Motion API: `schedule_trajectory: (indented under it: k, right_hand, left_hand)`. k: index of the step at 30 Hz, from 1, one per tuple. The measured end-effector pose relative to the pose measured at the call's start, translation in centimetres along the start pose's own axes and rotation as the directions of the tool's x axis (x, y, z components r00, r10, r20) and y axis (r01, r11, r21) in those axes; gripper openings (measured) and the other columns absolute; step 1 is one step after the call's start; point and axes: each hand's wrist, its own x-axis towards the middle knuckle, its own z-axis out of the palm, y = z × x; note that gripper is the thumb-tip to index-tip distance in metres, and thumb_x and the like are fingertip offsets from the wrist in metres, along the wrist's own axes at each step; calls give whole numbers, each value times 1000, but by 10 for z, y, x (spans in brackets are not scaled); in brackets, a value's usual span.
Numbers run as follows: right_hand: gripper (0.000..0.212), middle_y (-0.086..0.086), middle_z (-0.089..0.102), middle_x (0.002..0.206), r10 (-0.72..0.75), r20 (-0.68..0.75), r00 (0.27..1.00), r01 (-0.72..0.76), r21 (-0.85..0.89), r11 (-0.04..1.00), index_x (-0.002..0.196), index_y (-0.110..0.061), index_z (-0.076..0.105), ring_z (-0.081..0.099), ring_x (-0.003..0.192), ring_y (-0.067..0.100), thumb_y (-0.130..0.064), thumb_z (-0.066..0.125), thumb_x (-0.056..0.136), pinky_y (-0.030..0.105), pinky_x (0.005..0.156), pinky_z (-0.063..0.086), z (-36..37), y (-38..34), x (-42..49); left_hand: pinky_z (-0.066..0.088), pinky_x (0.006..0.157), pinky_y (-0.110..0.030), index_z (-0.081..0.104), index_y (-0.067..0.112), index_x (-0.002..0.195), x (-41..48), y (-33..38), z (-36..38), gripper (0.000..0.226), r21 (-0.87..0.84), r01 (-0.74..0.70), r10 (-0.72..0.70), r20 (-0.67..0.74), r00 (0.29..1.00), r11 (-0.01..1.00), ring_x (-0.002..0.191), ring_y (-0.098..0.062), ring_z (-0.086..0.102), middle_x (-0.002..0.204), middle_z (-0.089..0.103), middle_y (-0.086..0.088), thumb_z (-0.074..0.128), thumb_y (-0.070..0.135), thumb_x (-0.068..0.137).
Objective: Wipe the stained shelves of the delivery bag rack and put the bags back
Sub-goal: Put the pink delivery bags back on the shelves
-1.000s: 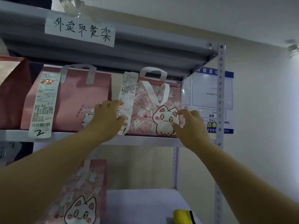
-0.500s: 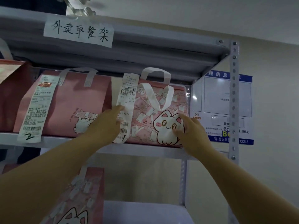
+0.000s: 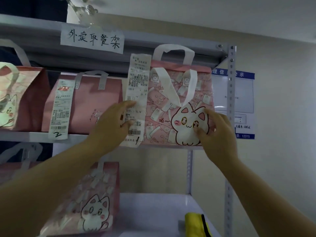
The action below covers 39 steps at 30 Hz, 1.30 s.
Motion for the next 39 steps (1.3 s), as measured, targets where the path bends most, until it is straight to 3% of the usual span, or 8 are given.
schedule_trajectory:
  k: [3, 7, 13, 16, 26, 31, 35, 39]
  right_hand:
    - [53, 0, 52, 119, 35, -20, 999, -35, 17, 999, 127, -24, 51, 47, 96, 9, -18, 71, 77, 23, 78, 42, -21, -25, -28]
    - [54, -4, 51, 114, 67, -4, 998, -67, 28, 997, 124, -26, 51, 52, 96, 14, -20, 73, 75, 30, 77, 47, -44, -53, -71]
    - [60, -15, 44, 111, 156, 94, 983, -159, 26, 987, 127, -36, 43, 52, 97, 11, -25, 72, 76, 29, 76, 47, -52, -69, -132]
    - [61, -13, 45, 116, 217, 157, 963, -220, 0, 976, 128, -36, 40, 49, 96, 8, -27, 71, 76, 28, 76, 44, -45, -63, -160]
    - [69, -3, 44, 134, 468, 367, 804, -436, -171, 883, 137, -30, 30, 45, 98, 7, -16, 67, 80, 10, 65, 32, 15, -5, -208]
    - [64, 1, 41, 136, 569, 413, 711, -517, -242, 821, 136, -24, 33, 51, 110, 22, -7, 59, 79, 35, 81, 50, 50, 38, -211]
    - [68, 0, 40, 137, 591, 416, 691, -520, -283, 806, 138, -22, 31, 51, 105, 20, -5, 59, 79, 19, 60, 40, 77, 69, -210]
    - [65, -4, 47, 127, 622, 420, 661, -563, -270, 781, 132, -24, 34, 44, 80, 10, -3, 60, 77, 12, 44, 32, 104, 98, -212]
  left_hand:
    - [48, 80, -25, 44, 25, 133, -30, 12, -23, 51, -54, 0, 1, 30, 1000, 999, 100, -14, 52, 115, 47, 4, 61, 12, 87]
    - [52, 85, -38, 45, 24, 132, -74, 23, -53, 51, -125, 63, -51, 94, 994, 990, 107, -19, 53, 123, 50, -2, 62, 10, 86]
    - [54, 72, -25, 46, 34, 127, -144, 23, -71, 48, -178, 205, -173, 179, 968, 962, 93, -7, 57, 107, 49, 16, 62, 14, 86]
    - [55, 76, -29, 46, 36, 126, -170, 9, -64, 49, -144, 265, -228, 232, 946, 954, 98, -12, 57, 115, 53, 8, 63, 15, 86]
    - [53, 86, -37, 40, 51, 122, -225, -60, 13, 55, -64, 444, -380, 415, 826, 894, 103, -7, 56, 127, 50, 12, 65, 19, 85]
    - [48, 80, -23, 40, 50, 125, -230, -90, 63, 58, -41, 510, -435, 465, 771, 859, 99, -2, 53, 133, 47, 10, 65, 17, 84]
    - [37, 61, -3, 38, 44, 130, -226, -110, 99, 61, 14, 517, -463, 467, 753, 856, 93, 3, 49, 138, 43, 11, 66, 16, 83]
    - [40, 50, -4, 40, 45, 125, -222, -129, 126, 61, 27, 555, -505, 454, 734, 832, 77, 8, 55, 130, 49, 11, 67, 10, 82]
